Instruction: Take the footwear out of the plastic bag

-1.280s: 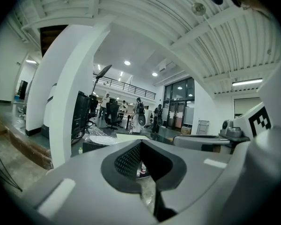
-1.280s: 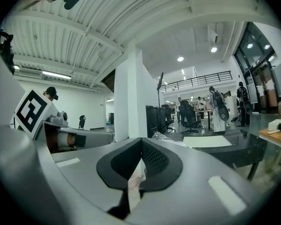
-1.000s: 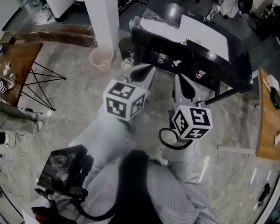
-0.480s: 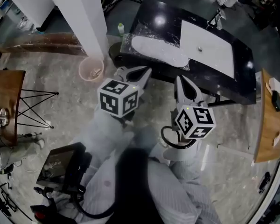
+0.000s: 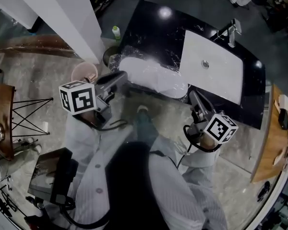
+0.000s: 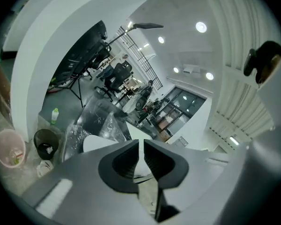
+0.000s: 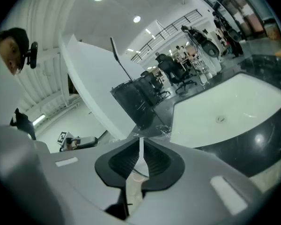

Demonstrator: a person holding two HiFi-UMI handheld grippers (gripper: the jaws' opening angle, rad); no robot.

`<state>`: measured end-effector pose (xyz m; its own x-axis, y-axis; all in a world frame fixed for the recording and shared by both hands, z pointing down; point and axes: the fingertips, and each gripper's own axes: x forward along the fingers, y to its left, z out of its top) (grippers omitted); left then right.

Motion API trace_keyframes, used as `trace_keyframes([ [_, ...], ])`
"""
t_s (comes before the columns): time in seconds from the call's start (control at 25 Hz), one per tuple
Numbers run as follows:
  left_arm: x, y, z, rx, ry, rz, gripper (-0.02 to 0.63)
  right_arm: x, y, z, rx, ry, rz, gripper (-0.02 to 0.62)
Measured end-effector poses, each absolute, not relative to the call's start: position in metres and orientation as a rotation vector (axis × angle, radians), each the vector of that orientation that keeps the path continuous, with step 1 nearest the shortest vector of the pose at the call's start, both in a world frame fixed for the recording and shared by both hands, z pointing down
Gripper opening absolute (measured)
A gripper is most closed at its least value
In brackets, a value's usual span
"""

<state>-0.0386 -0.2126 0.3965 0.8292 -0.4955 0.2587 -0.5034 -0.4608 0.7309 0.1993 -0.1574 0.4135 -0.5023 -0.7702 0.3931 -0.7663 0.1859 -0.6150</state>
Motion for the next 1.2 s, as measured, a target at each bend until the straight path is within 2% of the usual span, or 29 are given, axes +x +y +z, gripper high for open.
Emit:
trace_keyframes([
  [0.16, -0.066, -0.243, 0.406, 2.034, -0.678, 0.062, 0.138, 0.231, -0.18, 0.424, -1.426, 2.42, -1.408, 0.049],
  [0.32, -0.088, -0.267, 0.445, 1.896, -0.603, 0.14, 0.185, 0.24, -0.187, 0.451, -1.269, 2.424, -1.644, 0.085],
  [0.44, -0.086, -0.269, 0.472, 1.825, -0.509, 0.258, 0.187, 0.232, -0.17, 0.472, -1.078, 2.462, -1.878, 0.143],
  [0.64, -0.062, -0.272, 0.507, 1.781, -0.357, 0.464, 0.188, 0.221, -0.164, 0.501, -0.916, 2.401, -2.13, 0.16],
  [0.92, -0.053, -0.273, 0.515, 1.736, -0.229, 0.572, 0.171, 0.203, -0.18, 0.508, -0.769, 2.385, -2.196, 0.146],
  [1.2, -0.05, -0.268, 0.512, 1.717, -0.157, 0.552, 0.154, 0.187, -0.185, 0.495, -0.501, 2.26, -2.182, 0.117],
])
